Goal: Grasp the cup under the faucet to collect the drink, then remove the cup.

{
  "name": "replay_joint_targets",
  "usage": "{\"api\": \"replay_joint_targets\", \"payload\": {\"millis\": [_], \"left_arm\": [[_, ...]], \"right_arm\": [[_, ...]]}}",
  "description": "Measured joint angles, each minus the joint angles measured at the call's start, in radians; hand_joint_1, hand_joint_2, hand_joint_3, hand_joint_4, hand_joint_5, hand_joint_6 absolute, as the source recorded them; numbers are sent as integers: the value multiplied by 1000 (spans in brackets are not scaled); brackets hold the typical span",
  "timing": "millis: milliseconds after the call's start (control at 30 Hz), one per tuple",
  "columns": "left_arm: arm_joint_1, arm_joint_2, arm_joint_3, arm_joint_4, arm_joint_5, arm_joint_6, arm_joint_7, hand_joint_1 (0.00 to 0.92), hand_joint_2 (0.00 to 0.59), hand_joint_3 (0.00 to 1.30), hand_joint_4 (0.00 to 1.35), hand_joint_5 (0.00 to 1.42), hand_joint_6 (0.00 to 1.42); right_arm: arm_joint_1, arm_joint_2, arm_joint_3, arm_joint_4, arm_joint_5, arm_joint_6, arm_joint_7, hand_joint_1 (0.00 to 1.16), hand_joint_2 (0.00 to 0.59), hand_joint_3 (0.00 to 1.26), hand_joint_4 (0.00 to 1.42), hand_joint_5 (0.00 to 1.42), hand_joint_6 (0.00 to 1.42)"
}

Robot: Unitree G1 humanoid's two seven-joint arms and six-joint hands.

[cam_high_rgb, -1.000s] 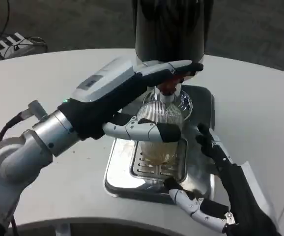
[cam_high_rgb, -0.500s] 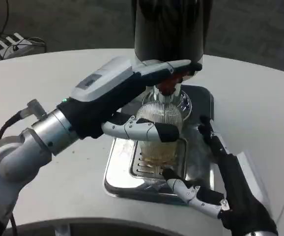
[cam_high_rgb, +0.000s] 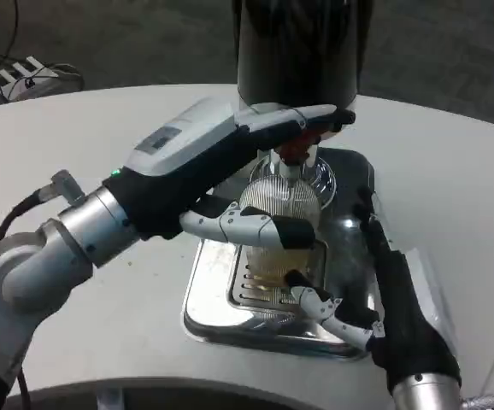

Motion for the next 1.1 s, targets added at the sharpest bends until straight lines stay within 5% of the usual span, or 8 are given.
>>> {"api": "replay_joint_targets", "payload": {"millis": [667,1100], "left_arm": [[-19,2,-9,19,4,-1,4,0,45,188,208,268,121],[-31,4,-19,36,14,-11,15,0,45,188,208,269,121]], "right_arm": [[-179,28,-47,285,82,-71,-88,854,180,0,33,51,163],[-204,40,-21,314,118,-82,-88,837,175,0,31,38,148]]}}
